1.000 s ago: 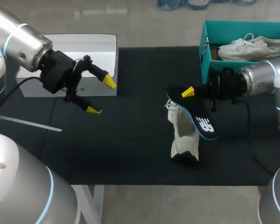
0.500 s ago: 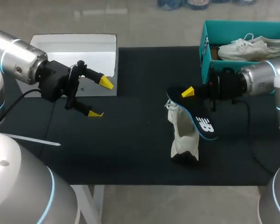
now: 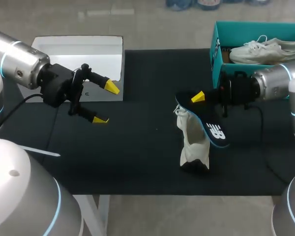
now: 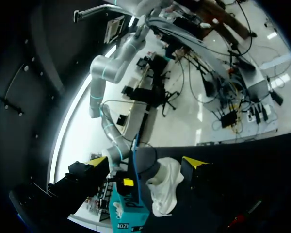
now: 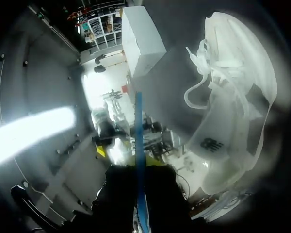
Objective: Take the shoe out of the shoebox, open the shoe tongue, remove and reinsert the insole, then place the shoe into the shoebox
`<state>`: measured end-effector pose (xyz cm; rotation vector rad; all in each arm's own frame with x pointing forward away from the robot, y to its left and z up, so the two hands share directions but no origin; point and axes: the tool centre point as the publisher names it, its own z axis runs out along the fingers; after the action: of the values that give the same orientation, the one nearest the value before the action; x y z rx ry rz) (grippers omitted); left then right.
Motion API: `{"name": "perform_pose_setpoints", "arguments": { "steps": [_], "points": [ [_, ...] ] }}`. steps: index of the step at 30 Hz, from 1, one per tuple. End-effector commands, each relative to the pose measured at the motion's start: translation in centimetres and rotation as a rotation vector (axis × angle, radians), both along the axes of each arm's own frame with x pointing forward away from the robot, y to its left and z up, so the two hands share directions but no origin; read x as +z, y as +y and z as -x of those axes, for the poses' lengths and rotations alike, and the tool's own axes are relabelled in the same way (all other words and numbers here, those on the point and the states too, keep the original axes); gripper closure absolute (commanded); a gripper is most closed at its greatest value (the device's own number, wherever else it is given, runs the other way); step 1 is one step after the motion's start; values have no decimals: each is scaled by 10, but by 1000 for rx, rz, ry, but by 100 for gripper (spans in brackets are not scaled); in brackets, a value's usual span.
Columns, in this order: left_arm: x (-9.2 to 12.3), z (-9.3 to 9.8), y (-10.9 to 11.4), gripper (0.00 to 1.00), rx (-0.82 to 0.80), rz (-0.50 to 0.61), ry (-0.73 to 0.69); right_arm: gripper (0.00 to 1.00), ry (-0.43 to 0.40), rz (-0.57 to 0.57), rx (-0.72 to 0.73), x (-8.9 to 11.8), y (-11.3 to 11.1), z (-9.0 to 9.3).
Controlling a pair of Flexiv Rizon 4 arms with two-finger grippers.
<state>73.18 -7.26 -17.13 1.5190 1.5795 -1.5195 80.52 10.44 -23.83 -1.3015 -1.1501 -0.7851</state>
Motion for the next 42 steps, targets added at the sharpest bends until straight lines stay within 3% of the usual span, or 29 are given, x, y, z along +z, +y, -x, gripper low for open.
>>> {"name": "perform_pose_setpoints", "arguments": {
  "steps": [1,8,18,27,36,42],
  "points": [
    [0,4,-5,0,-7,43,-43,100,-1,2,-1,0,1,0],
    [-7,25,-7,0,0,217,-176,100,-1,2,-1,0,1,0],
    [-11,45,-41,0,-7,247,-350,100,-1,2,-1,0,1,0],
    [-1,43,-80,0,-30,285,-428,100,-1,2,-1,0,1,0],
    [-10,34,-126,0,6,334,-475,100,-1,2,-1,0,1,0],
    [-19,29,-148,0,26,294,-484,100,-1,2,-1,0,1,0]
  ]
}}
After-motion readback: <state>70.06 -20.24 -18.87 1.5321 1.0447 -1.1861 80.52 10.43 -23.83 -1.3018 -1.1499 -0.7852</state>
